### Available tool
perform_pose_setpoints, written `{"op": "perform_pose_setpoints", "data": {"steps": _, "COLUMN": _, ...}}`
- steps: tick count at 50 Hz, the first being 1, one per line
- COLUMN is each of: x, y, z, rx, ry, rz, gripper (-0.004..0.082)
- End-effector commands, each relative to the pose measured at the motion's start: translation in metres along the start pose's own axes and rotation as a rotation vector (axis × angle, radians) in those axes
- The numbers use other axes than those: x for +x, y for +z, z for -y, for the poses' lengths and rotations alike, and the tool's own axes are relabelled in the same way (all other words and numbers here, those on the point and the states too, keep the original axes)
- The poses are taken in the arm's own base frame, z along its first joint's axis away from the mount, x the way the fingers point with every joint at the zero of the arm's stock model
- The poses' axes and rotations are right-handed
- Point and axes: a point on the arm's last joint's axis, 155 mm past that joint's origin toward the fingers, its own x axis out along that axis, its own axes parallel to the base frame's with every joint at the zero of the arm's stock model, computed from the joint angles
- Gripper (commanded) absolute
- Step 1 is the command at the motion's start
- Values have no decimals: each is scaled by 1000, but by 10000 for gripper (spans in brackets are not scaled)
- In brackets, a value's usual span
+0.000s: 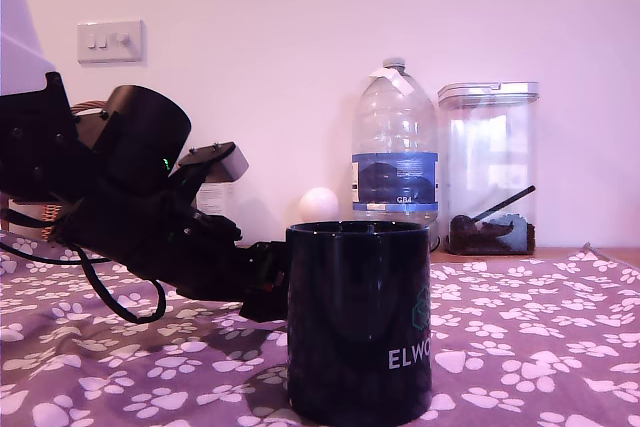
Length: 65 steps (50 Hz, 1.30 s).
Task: Pick up the coffee capsules from the table one by one and drop them inside the nearest coffee cup
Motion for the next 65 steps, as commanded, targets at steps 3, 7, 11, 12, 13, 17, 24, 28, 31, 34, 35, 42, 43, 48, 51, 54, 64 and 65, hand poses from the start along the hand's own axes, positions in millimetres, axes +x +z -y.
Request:
{"op": "perform_pose_setpoints", "data": {"steps": 3, "x": 4, "y": -4, "z": 4, "rx": 10, "ry": -10, "rz": -10, "gripper": 609}}
{"op": "perform_pose_setpoints", "data": {"steps": 7, "x": 4, "y": -4, "z": 4, "rx": 11, "ry": -11, "rz": -11, "gripper": 527}}
{"op": "perform_pose_setpoints", "data": {"steps": 11, "x": 5, "y": -4, "z": 6, "rx": 15, "ry": -14, "rz": -11, "gripper": 432}}
{"op": "perform_pose_setpoints", "data": {"steps": 12, "x": 5, "y": -4, "z": 7, "rx": 20, "ry": -16, "rz": -11, "gripper": 406}}
{"op": "perform_pose_setpoints", "data": {"steps": 13, "x": 5, "y": -4, "z": 7, "rx": 20, "ry": -16, "rz": -11, "gripper": 383}}
{"op": "perform_pose_setpoints", "data": {"steps": 17, "x": 5, "y": -4, "z": 7, "rx": 21, "ry": -16, "rz": -10, "gripper": 317}}
{"op": "perform_pose_setpoints", "data": {"steps": 24, "x": 5, "y": -3, "z": 7, "rx": 22, "ry": -16, "rz": -7, "gripper": 238}}
{"op": "perform_pose_setpoints", "data": {"steps": 28, "x": 5, "y": -2, "z": 7, "rx": 24, "ry": -15, "rz": -2, "gripper": 212}}
{"op": "perform_pose_setpoints", "data": {"steps": 31, "x": 5, "y": -1, "z": 7, "rx": 26, "ry": -15, "rz": 1, "gripper": 213}}
{"op": "perform_pose_setpoints", "data": {"steps": 34, "x": 5, "y": 2, "z": 6, "rx": 29, "ry": -13, "rz": 11, "gripper": 213}}
{"op": "perform_pose_setpoints", "data": {"steps": 35, "x": 5, "y": 2, "z": 6, "rx": 30, "ry": -13, "rz": 13, "gripper": 212}}
{"op": "perform_pose_setpoints", "data": {"steps": 42, "x": 4, "y": 5, "z": 6, "rx": 29, "ry": -12, "rz": 17, "gripper": 213}}
{"op": "perform_pose_setpoints", "data": {"steps": 43, "x": 3, "y": 4, "z": 6, "rx": 27, "ry": -12, "rz": 13, "gripper": 213}}
{"op": "perform_pose_setpoints", "data": {"steps": 48, "x": 0, "y": 6, "z": 7, "rx": 37, "ry": -13, "rz": 6, "gripper": 213}}
{"op": "perform_pose_setpoints", "data": {"steps": 51, "x": -3, "y": 10, "z": 7, "rx": 55, "ry": -11, "rz": 8, "gripper": 213}}
{"op": "perform_pose_setpoints", "data": {"steps": 54, "x": -7, "y": 14, "z": 7, "rx": 71, "ry": -12, "rz": 11, "gripper": 213}}
{"op": "perform_pose_setpoints", "data": {"steps": 64, "x": -23, "y": 28, "z": 27, "rx": 127, "ry": -96, "rz": 58, "gripper": 213}}
{"op": "perform_pose_setpoints", "data": {"steps": 65, "x": -26, "y": 28, "z": 29, "rx": 128, "ry": -103, "rz": 62, "gripper": 213}}
